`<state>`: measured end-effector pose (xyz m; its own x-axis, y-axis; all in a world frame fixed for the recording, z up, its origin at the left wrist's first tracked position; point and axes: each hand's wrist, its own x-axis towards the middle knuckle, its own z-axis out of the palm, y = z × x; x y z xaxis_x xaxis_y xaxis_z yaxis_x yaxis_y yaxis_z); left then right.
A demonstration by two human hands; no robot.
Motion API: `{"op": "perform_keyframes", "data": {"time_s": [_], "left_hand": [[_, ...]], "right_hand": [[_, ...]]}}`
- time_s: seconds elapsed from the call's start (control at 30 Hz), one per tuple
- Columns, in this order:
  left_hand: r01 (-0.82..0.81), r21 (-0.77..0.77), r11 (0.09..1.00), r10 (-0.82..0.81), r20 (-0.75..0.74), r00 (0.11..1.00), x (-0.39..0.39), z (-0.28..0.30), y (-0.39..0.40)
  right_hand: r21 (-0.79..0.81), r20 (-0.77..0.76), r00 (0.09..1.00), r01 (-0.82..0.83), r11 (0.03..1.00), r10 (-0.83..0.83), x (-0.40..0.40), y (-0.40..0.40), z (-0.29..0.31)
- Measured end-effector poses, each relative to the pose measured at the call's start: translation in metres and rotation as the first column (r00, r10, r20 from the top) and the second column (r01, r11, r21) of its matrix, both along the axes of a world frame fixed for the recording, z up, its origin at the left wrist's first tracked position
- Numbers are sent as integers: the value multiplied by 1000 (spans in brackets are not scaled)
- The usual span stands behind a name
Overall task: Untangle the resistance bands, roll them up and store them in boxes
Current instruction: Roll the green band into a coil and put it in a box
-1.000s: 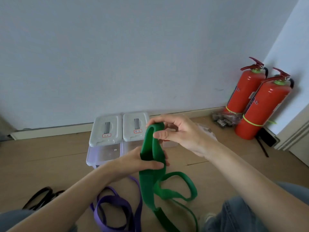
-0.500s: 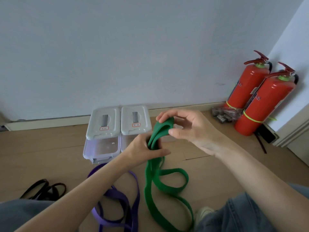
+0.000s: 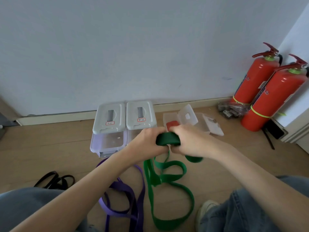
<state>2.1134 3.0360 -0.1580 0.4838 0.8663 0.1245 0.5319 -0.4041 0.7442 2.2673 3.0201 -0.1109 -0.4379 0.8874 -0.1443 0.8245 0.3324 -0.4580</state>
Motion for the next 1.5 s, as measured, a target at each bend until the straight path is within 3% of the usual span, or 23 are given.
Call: {"op": "perform_keyframes", "data": {"time_s": [0.07,0.13,0.2,0.27,0.33,0.37,0.43,0.47,0.53,0.63,0.7,0.8,0.9,0.97,1.03,1.1,1.17,1.2,1.23,1.3,1.37,1.43,1.5], "left_hand": [[1,-118,993,6,53,999,-3,-11,1],[40,-308,950,-10,97,995,-8,-24,-4],[65,-420,905,-16,119,993,-9,-33,-11],[80,-405,911,-47,92,995,-8,-27,-13],[63,-353,933,7,194,981,-12,-2,-8],[65,-352,934,69,355,932,-19,18,-5],[105,-317,942,119,611,783,-34,57,5],[79,-280,957,109,598,794,-39,71,8],[-30,-206,978,99,332,938,-42,75,11],[8,-237,971,-12,-12,1000,-25,50,4],[74,-227,971,-99,-103,990,-14,33,0],[79,-193,978,-100,-100,990,-13,28,6],[54,-143,988,-64,-65,996,-19,21,12],[-1,-150,989,-2,-20,1000,-18,7,11],[-36,-227,973,38,5,999,-12,-12,2],[22,-355,935,-6,44,999,-9,-32,-8],[49,-443,895,-6,97,995,-11,-43,-14],[34,-442,896,-11,55,998,-14,-44,-12],[1,-417,909,-8,-14,1000,-17,-42,-9],[-103,-355,929,104,-16,994,-25,-28,0],[-170,-369,914,273,246,930,-34,-2,7],[-109,-353,929,260,416,871,-38,24,8],[-10,-277,961,99,308,946,-31,36,0]], "right_hand": [[69,-156,987,59,996,-48,3,2,8],[-8,-442,892,99,995,-93,6,2,18],[-139,-741,653,81,987,-158,10,0,26],[-186,-882,421,98,978,-210,18,3,29],[-191,-905,339,214,958,-256,29,11,31],[-155,-863,419,310,938,-282,37,16,32],[-30,-527,778,386,922,-343,52,23,29],[-48,-279,906,316,947,-317,56,22,25],[-215,-5,985,166,962,-172,55,16,15],[-354,-263,948,80,932,-181,42,11,13],[-311,-271,957,13,950,-102,30,8,7],[-248,-150,988,-80,966,43,4,1,-11],[-43,-197,980,14,999,-22,-5,1,-12],[-25,-313,944,99,995,-102,-4,2,-4],[-164,-568,808,76,984,-157,-4,-2,6],[-268,-806,552,-16,963,-215,-2,-4,17],[-277,-905,351,-52,959,-242,6,-2,26],[-261,-910,337,-15,965,-241,11,0,28],[-227,-884,404,67,972,-234,17,3,28],[-79,-639,731,246,966,-238,29,14,19],[-47,-188,943,269,962,-273,42,21,5],[-223,143,965,247,943,-219,52,19,-10],[-328,164,973,206,922,-160,52,13,-13]]}}
